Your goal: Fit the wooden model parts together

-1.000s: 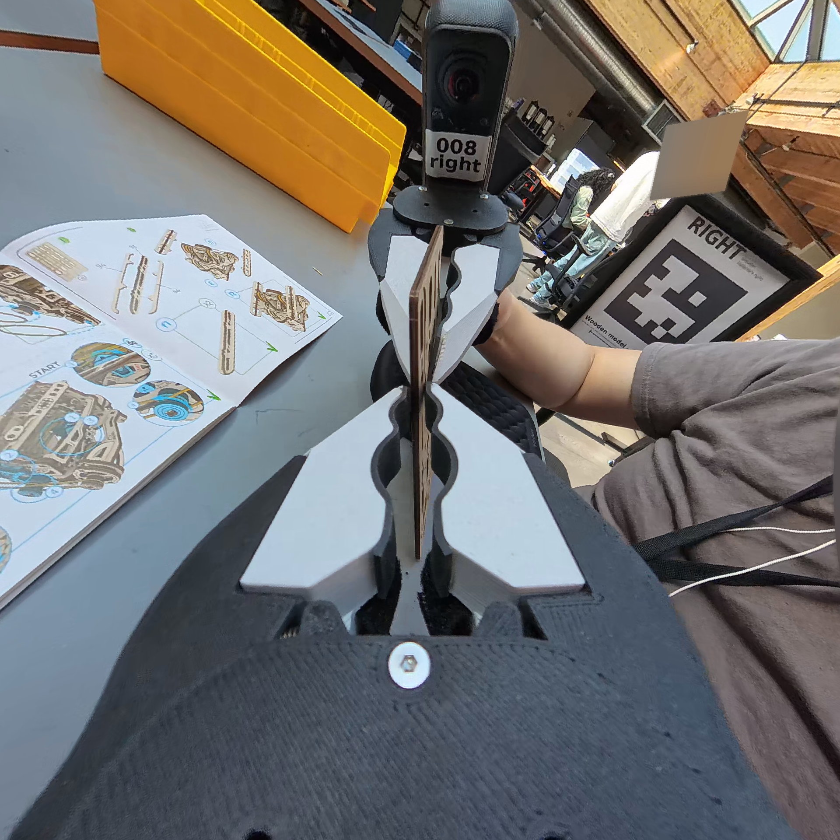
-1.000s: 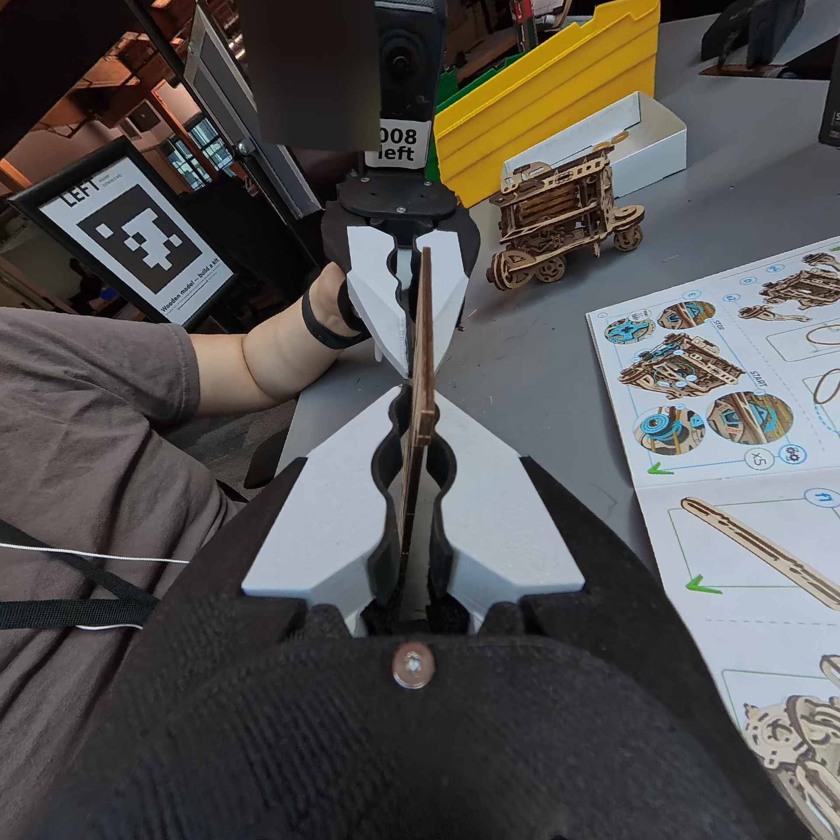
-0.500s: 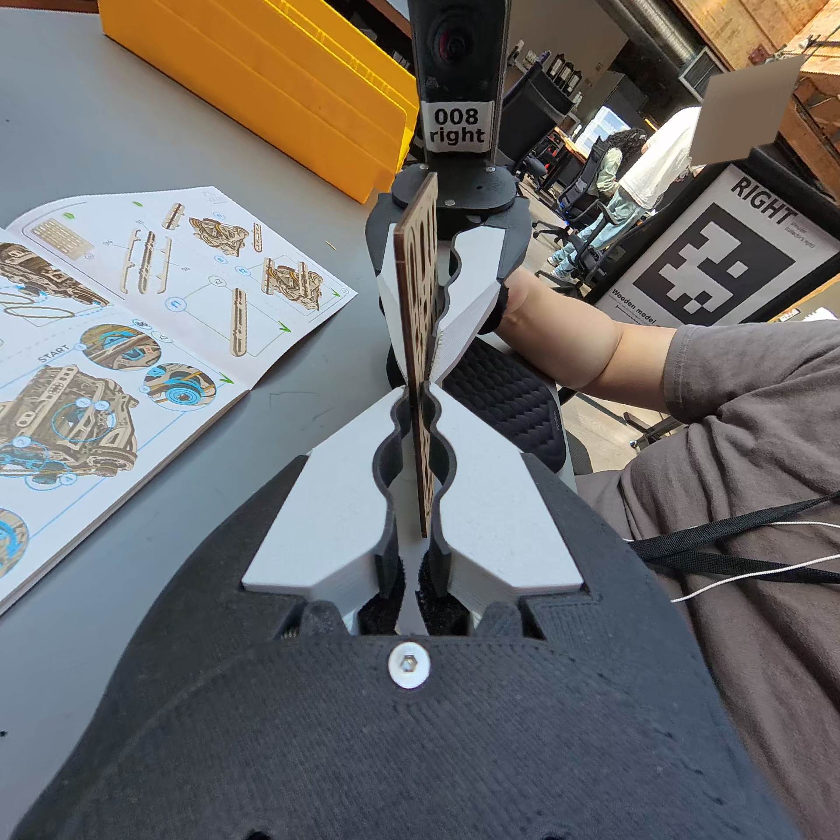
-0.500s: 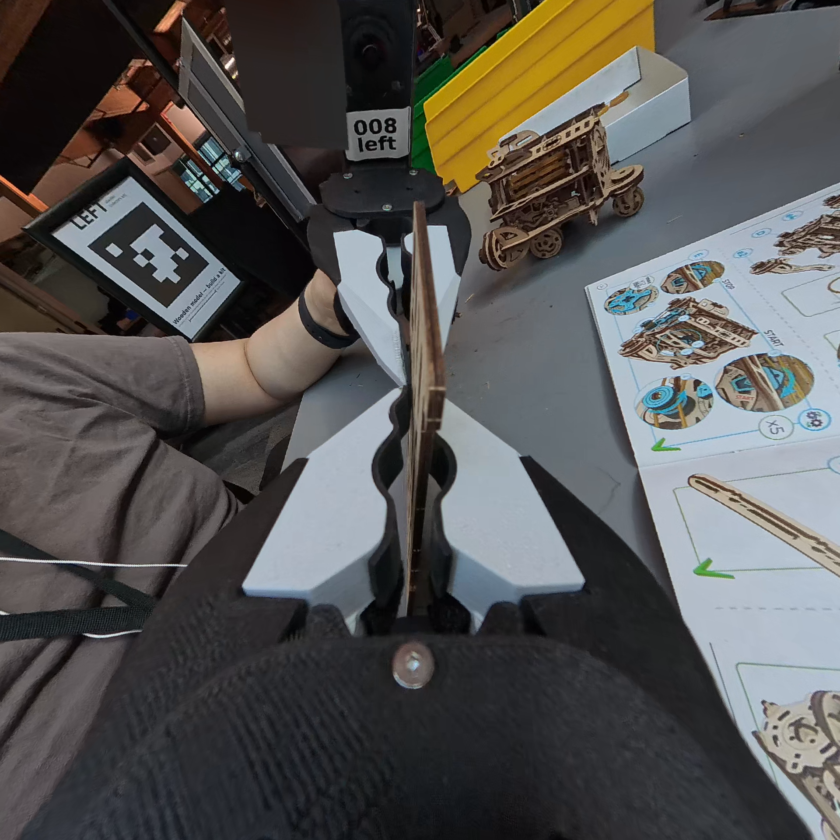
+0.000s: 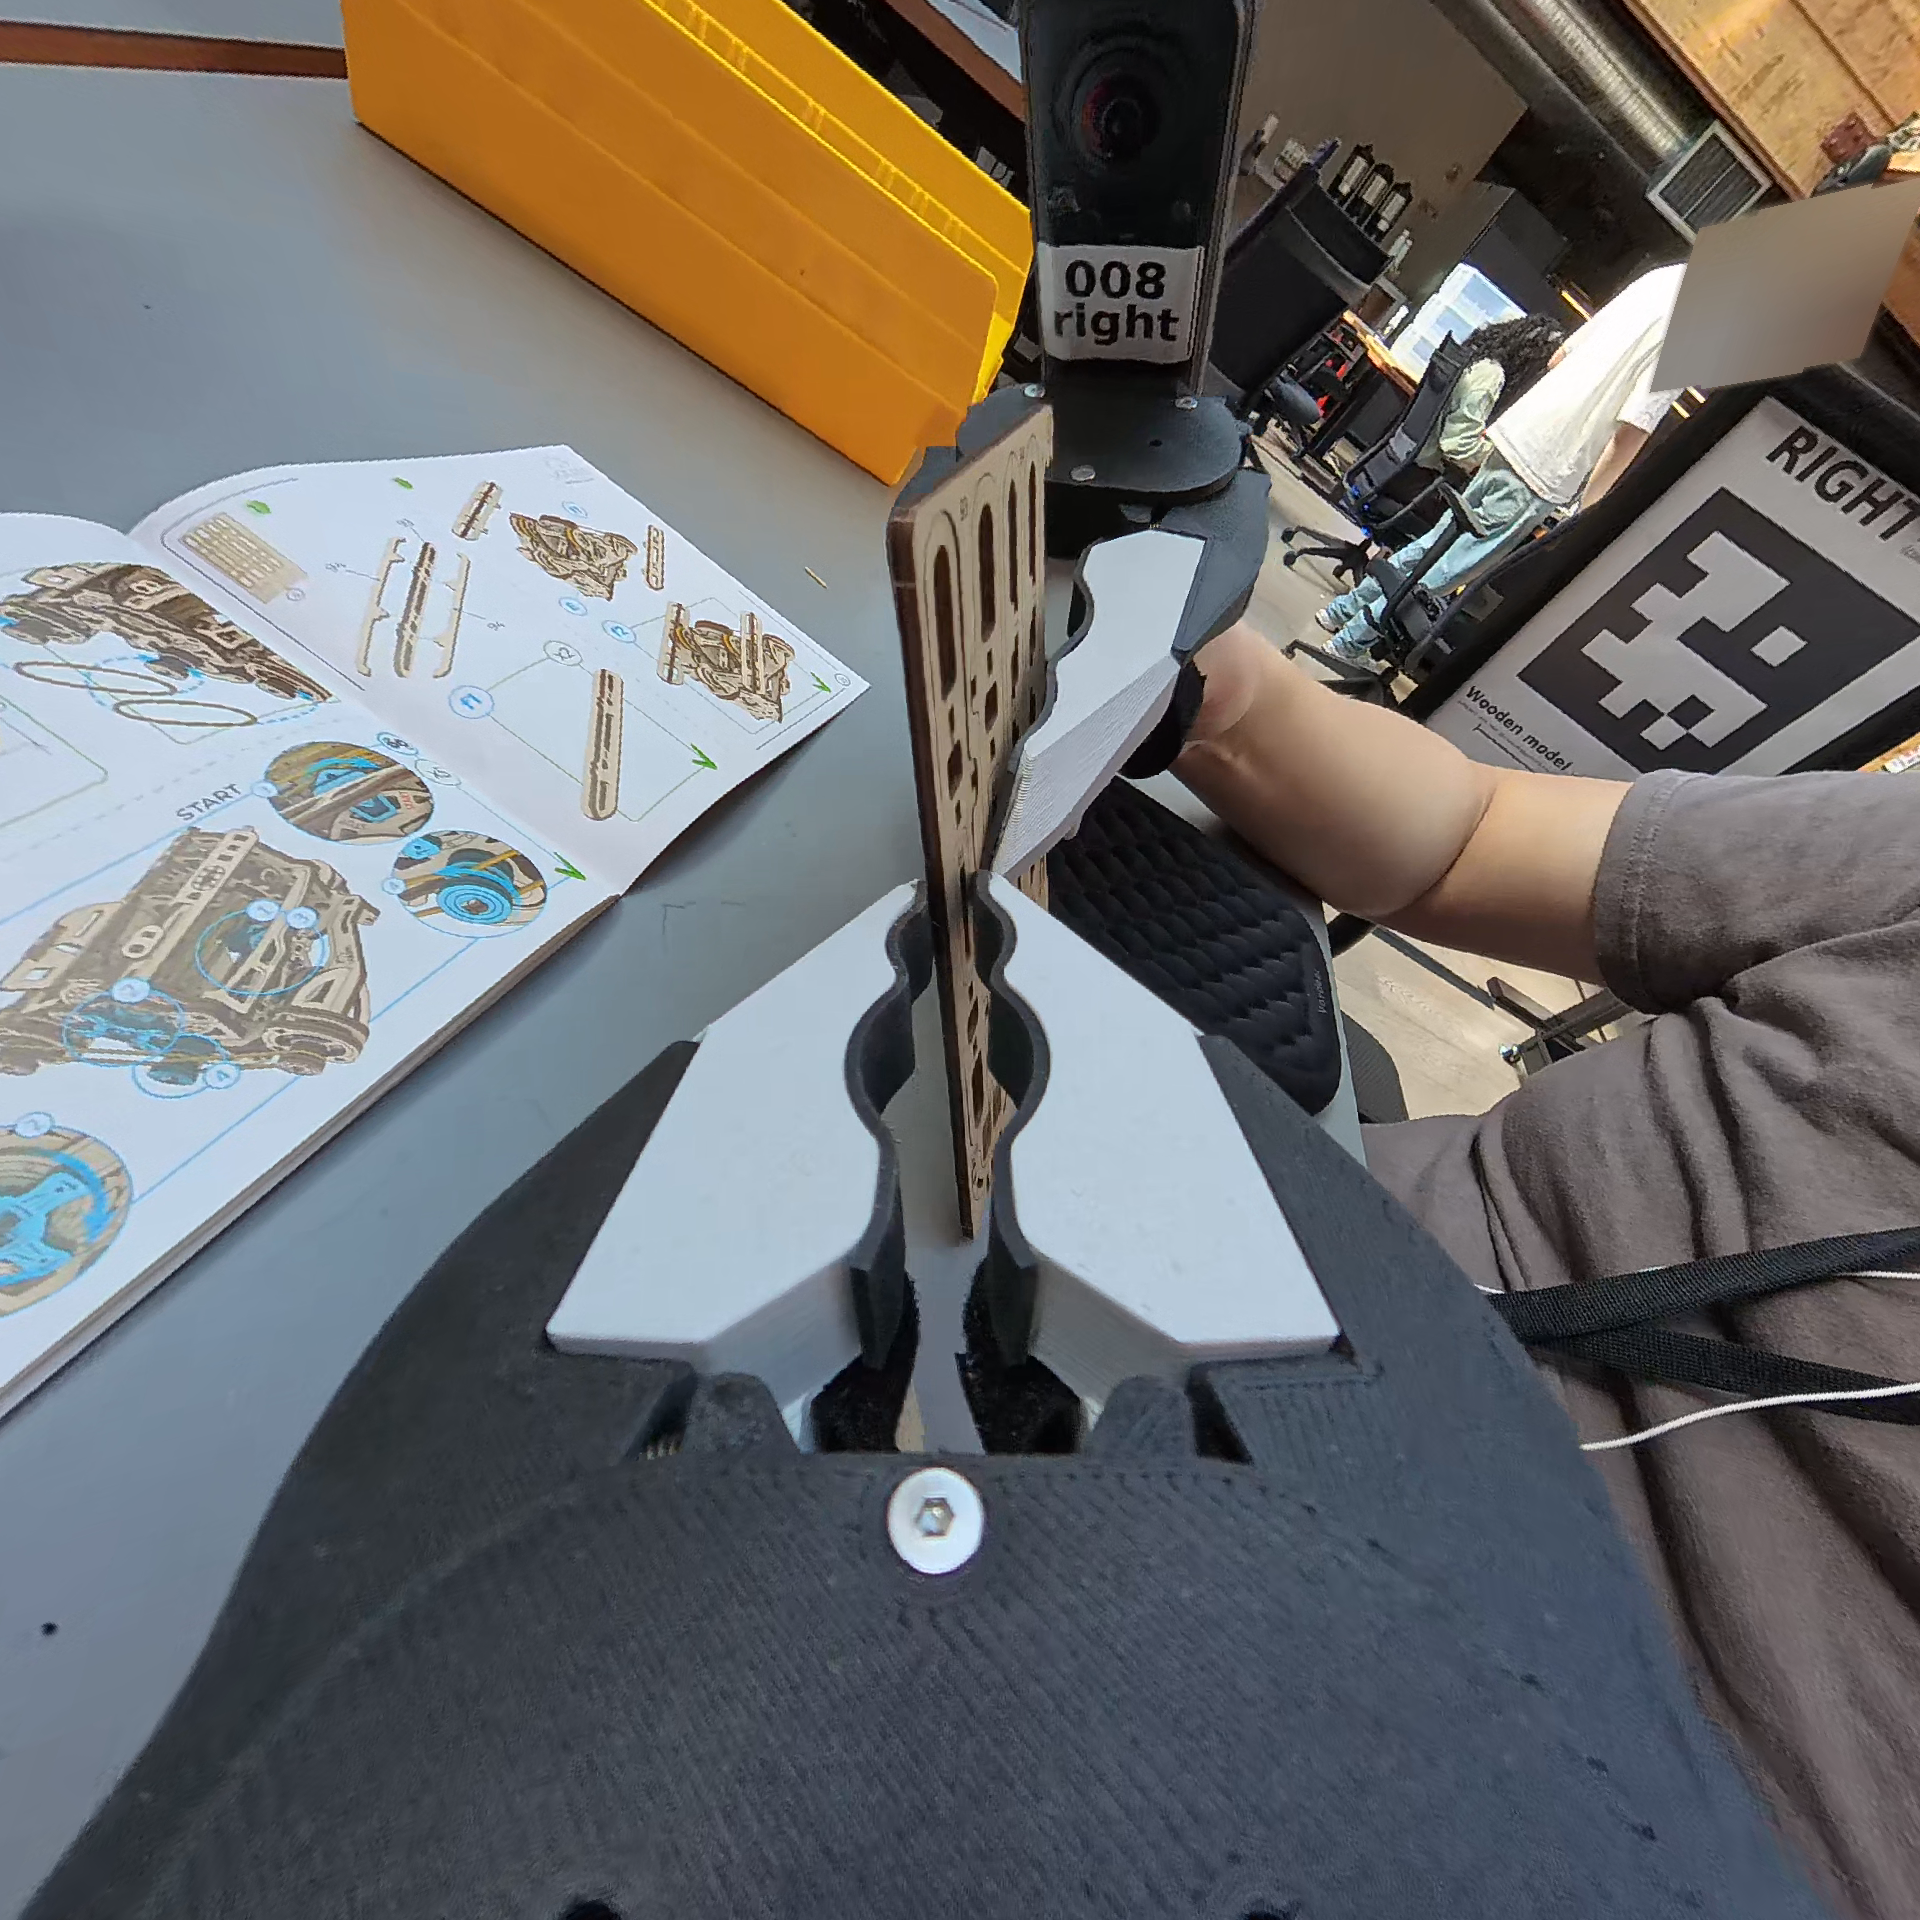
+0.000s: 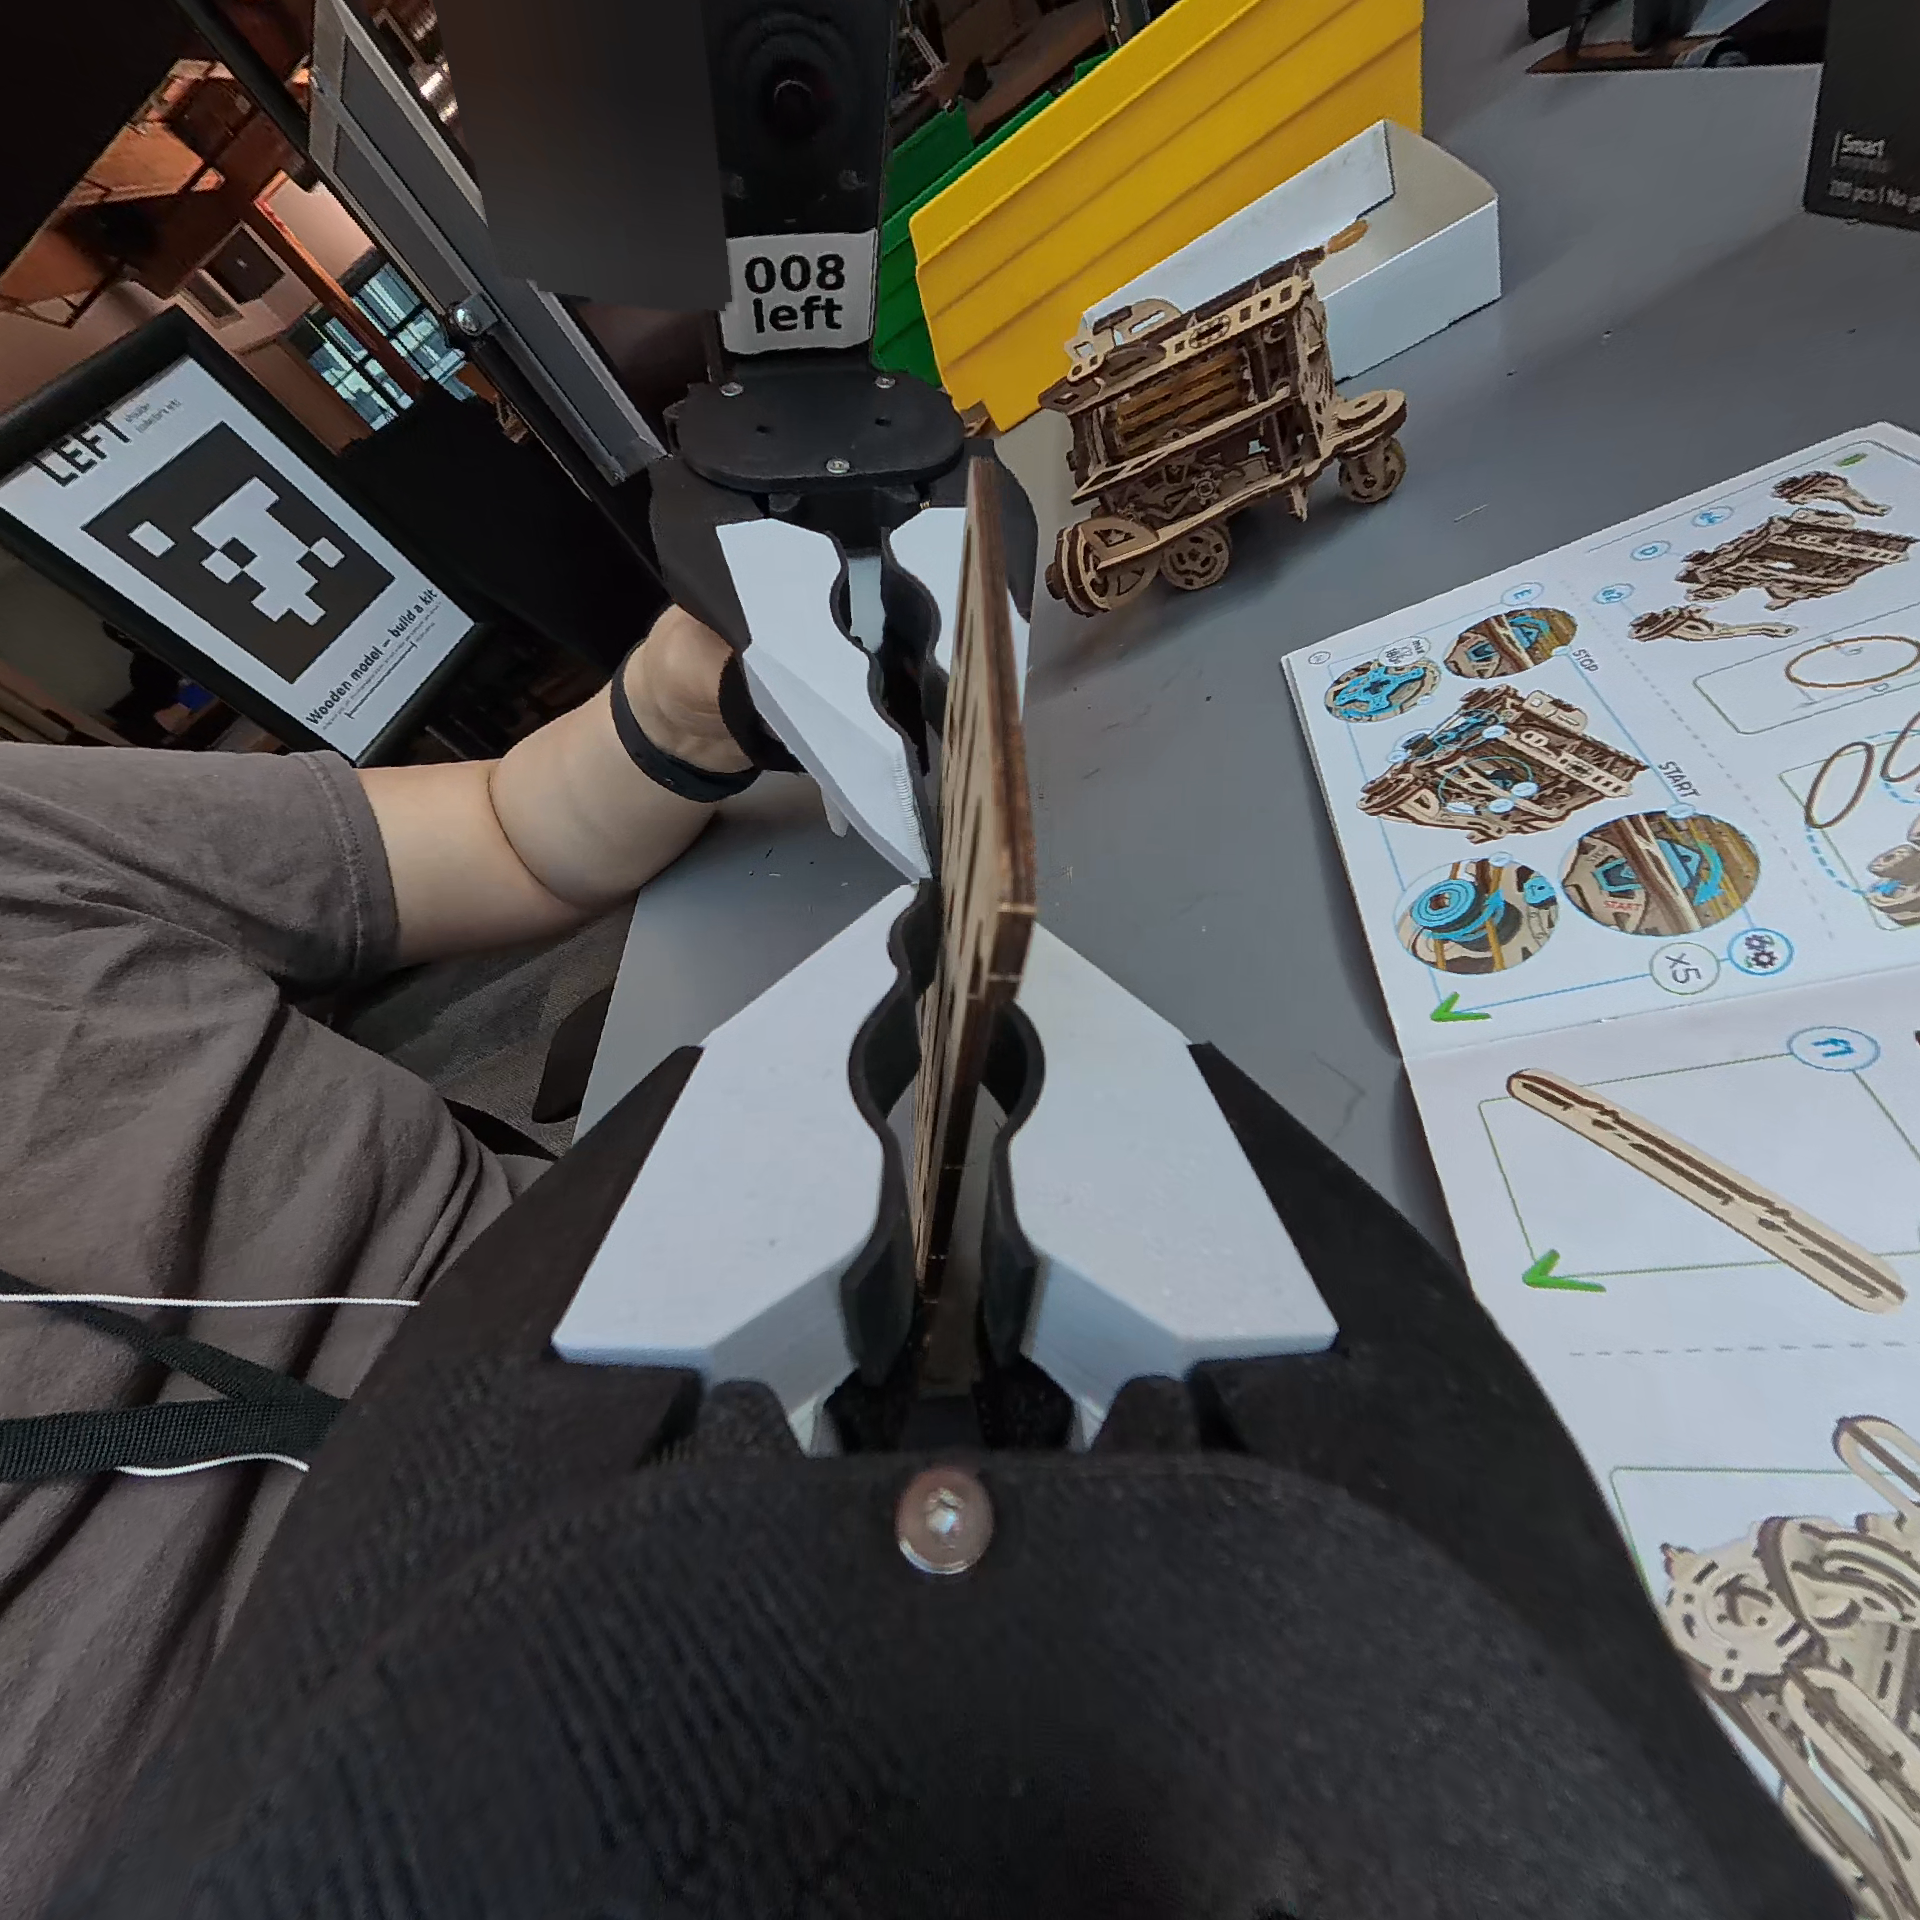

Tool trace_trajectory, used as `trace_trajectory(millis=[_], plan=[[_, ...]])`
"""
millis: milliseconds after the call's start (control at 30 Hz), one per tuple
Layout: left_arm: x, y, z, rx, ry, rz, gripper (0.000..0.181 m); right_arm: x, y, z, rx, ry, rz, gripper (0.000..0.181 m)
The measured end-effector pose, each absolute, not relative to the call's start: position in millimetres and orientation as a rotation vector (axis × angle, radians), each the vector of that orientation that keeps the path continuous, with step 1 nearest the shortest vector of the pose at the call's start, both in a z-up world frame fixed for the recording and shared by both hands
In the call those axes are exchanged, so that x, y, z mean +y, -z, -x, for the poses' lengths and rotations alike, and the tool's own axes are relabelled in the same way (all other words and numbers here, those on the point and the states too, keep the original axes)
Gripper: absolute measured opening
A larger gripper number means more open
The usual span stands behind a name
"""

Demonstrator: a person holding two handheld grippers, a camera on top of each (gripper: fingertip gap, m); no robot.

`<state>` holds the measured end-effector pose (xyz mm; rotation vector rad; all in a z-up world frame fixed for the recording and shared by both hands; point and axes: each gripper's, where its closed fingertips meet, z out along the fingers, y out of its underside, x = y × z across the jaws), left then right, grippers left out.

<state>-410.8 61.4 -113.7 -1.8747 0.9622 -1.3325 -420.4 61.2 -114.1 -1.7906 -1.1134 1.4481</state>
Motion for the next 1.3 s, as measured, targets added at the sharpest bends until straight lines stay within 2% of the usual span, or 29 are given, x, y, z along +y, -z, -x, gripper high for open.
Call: trace_trajectory(millis=[667,800,867,1300], plan=[[51,129,408,1.007,1.423,1.954,0.002,66,113,416,-1.042,-1.582,1.772,0.001],[51,127,408,1.016,1.423,1.943,0.001,60,118,417,-1.077,-1.604,1.806,0.009],[51,128,408,1.018,1.425,1.944,0.001,59,121,418,-1.094,-1.584,1.821,0.002],[56,136,409,1.022,1.26,2.004,0.004,62,127,418,-1.072,-1.487,1.934,0.001]])
